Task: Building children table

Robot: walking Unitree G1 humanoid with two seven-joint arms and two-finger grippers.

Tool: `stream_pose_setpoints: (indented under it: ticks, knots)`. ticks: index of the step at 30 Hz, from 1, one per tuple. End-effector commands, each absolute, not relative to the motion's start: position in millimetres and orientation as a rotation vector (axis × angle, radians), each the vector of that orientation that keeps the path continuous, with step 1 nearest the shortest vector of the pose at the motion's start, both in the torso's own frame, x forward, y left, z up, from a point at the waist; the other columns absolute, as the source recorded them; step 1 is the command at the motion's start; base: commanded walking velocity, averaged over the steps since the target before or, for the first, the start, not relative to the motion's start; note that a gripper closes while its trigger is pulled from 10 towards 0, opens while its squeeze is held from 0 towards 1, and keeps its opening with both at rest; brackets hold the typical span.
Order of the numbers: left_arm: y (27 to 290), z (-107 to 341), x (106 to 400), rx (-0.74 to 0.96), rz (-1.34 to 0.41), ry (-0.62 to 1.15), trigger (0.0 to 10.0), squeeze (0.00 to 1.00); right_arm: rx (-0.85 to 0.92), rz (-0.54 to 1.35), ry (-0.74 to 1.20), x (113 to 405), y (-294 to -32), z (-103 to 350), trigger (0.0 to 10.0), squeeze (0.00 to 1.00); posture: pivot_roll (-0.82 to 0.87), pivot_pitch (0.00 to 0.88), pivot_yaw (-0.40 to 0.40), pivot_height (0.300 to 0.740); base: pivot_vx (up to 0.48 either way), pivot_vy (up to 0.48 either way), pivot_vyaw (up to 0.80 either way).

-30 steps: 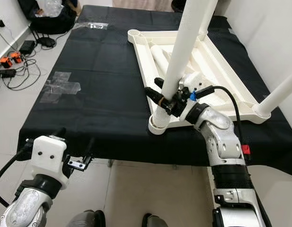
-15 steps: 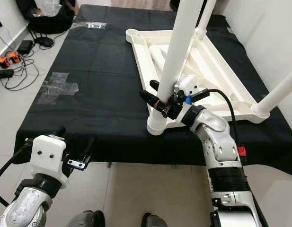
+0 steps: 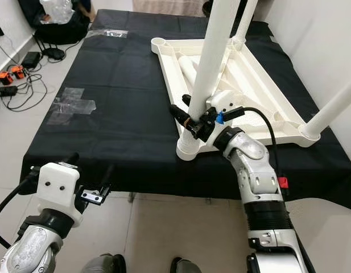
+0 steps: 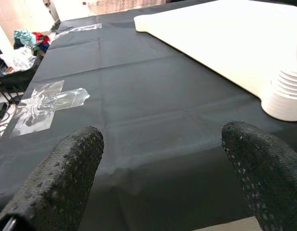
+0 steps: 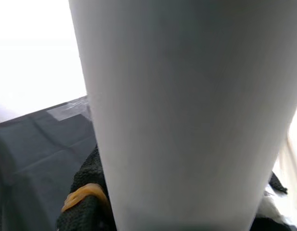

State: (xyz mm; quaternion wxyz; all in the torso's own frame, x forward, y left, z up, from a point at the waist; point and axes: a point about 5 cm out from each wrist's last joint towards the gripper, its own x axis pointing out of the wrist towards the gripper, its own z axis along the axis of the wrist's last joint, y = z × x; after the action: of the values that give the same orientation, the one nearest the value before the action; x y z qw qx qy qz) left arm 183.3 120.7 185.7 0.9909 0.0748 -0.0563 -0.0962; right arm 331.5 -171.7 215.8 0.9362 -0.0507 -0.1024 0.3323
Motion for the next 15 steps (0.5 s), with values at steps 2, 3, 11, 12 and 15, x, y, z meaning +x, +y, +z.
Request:
stream_pose_setpoints:
  ticks: [2,3,11,12,15]
  knots:
    - [121,183,183,0.155,-0.197,-0.096,10.0,0.00,-0.109,0.614,-0.058,332,-173,183,10.0,0.00,0.09,0.219,-0.061,0.740,0.000,0.000,0.00]
    - [121,183,183,0.155,-0.197,-0.096,10.0,0.00,-0.109,0.614,-0.058,332,-173,183,10.0,0.00,0.09,0.219,-0.061,0.740,0.000,0.000,0.00]
    - [121,183,183,0.155,-0.195,-0.098,10.0,0.00,-0.052,0.485,-0.005,342,-175,181,10.0,0.00,0.09,0.219,-0.064,0.740,0.000,0.000,0.00]
    - [121,183,183,0.155,-0.195,-0.098,10.0,0.00,-0.052,0.485,-0.005,342,-175,181,10.0,0.00,0.09,0.219,-0.064,0.740,0.000,0.000,0.00]
    - [120,184,183,0.155,-0.195,-0.098,10.0,0.00,0.001,0.435,0.015,350,-177,185,10.0,0.00,0.09,0.219,-0.064,0.740,0.000,0.000,0.00]
